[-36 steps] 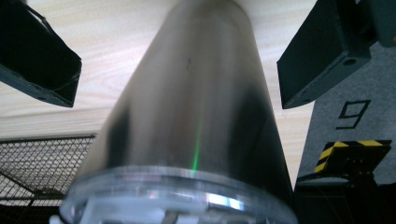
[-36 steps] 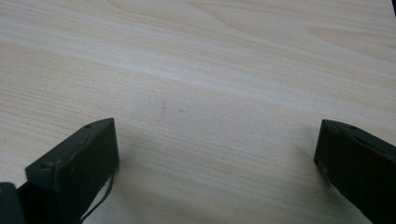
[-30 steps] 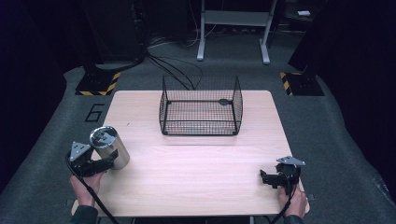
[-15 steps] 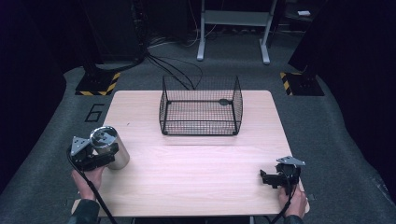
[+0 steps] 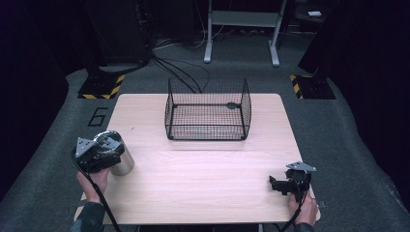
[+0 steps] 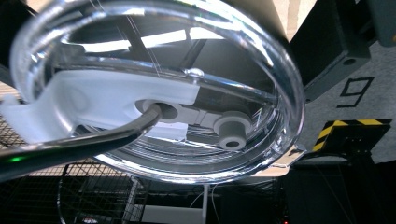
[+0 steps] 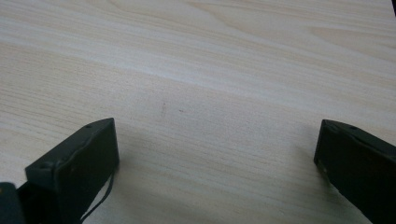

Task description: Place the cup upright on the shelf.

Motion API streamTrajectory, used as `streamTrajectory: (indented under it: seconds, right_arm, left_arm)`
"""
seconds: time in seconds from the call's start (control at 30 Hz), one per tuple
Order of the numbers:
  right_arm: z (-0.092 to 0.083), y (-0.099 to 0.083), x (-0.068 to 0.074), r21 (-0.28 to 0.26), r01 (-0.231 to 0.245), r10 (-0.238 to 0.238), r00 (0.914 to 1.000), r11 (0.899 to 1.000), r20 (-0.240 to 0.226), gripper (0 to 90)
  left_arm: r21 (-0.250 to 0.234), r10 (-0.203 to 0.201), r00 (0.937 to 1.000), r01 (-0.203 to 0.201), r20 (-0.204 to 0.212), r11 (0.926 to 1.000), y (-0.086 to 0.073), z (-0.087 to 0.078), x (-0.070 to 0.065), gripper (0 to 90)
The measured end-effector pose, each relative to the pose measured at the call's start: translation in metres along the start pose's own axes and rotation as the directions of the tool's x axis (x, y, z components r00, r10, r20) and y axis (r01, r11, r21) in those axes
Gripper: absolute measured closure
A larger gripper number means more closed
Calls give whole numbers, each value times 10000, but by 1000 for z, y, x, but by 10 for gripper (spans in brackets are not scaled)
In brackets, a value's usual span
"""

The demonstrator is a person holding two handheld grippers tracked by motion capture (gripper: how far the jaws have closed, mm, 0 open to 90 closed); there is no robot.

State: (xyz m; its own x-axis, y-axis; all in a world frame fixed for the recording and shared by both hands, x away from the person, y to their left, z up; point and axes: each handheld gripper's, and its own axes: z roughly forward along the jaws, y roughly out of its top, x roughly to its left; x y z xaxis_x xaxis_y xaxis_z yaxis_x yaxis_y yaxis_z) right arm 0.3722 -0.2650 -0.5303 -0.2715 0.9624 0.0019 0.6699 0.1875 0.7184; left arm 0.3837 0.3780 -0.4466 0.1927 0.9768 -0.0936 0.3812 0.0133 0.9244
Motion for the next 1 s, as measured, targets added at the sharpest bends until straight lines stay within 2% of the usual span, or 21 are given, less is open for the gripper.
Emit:
streamTrajectory:
  seconds: [0.47,0.77,1.0]
  right_arm:
    - [0,0,0,1,0,0,10000,10000,-1,0]
    - [0,0,0,-21,-4,4,10000,10000,4,0]
    - [0,0,0,0,-2,2,10000,10000,-1,0]
  left_arm:
    - [-222,-32,9999,28,-170,9997,-1,6,-3,18]
    - [-327,197,9998,-199,-75,9993,-3,5,-2,30]
    - [-314,17,10000,-18,-63,9995,-3,3,1,31]
